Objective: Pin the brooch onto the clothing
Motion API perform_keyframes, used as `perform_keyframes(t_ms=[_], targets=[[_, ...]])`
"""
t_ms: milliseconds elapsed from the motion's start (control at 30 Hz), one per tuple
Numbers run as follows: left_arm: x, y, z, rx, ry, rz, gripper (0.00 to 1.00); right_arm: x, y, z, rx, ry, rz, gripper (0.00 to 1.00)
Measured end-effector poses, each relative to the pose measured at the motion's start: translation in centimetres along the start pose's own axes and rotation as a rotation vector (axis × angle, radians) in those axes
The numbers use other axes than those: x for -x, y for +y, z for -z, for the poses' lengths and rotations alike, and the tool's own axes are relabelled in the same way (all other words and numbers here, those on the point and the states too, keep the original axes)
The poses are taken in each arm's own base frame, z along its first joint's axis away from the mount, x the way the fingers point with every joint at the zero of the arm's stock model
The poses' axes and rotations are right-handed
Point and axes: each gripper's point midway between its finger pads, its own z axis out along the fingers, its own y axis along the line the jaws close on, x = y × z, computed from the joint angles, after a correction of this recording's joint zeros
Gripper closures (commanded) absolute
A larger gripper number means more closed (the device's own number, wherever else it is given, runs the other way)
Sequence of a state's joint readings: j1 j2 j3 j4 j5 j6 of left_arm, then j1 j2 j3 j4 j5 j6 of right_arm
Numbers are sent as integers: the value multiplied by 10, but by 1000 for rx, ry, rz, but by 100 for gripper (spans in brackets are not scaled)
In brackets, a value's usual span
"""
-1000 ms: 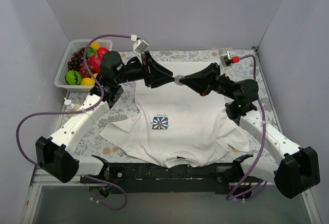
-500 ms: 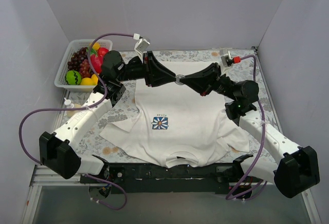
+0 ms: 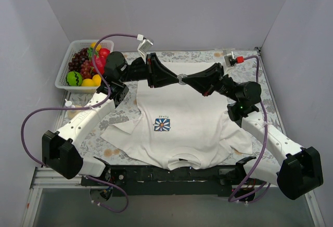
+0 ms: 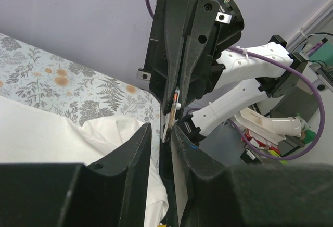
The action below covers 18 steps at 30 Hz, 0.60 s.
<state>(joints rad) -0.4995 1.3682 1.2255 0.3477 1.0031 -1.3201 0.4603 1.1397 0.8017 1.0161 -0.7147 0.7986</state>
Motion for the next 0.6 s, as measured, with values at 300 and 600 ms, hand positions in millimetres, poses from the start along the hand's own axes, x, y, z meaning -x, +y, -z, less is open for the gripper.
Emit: perform_keyframes(t_ms=[300,600], targets=[[-2,-2,0,-13,6,-1,100,1,-5,1,-25,-25,-20,81],[2,6,0,42,-19,0,100,1,-5,1,-26,-24,-1,7]])
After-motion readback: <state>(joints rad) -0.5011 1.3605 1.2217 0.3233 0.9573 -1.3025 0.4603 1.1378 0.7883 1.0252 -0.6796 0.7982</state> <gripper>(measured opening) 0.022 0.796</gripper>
